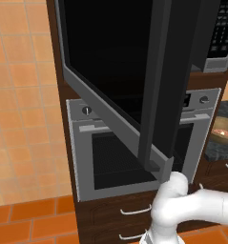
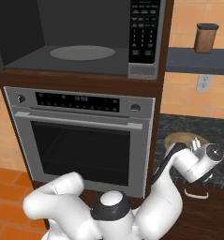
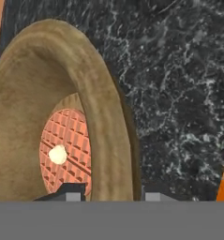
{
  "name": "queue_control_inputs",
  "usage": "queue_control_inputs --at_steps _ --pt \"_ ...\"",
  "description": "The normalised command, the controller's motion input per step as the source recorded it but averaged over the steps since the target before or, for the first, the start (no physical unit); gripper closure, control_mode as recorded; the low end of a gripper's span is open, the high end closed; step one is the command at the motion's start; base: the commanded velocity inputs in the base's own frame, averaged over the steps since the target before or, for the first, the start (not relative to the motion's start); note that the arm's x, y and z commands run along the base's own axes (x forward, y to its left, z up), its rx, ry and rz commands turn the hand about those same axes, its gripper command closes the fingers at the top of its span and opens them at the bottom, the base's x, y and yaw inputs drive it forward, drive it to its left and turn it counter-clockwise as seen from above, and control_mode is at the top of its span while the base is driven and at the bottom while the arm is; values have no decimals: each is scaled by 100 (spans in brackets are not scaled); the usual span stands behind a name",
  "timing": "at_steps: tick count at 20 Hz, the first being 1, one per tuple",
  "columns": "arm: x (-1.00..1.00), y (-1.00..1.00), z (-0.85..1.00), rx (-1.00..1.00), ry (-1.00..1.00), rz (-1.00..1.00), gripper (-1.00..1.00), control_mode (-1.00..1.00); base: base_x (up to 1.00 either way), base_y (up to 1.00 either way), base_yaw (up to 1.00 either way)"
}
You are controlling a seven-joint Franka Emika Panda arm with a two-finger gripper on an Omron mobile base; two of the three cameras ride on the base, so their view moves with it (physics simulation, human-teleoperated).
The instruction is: Open the microwave, place the bowl with waffle inside the microwave, then close the microwave door and turn it on.
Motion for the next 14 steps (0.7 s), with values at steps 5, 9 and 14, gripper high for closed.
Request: queue_control_inputs --at_steps 5,9,14 --pt "-99 -1 43 0 -33 0 100 -100 0 0 0" --pt "-100 0 68 0 -17 0 100 -100 0 0 0" --pt "-100 0 61 0 -1 1 100 -100 0 0 0"
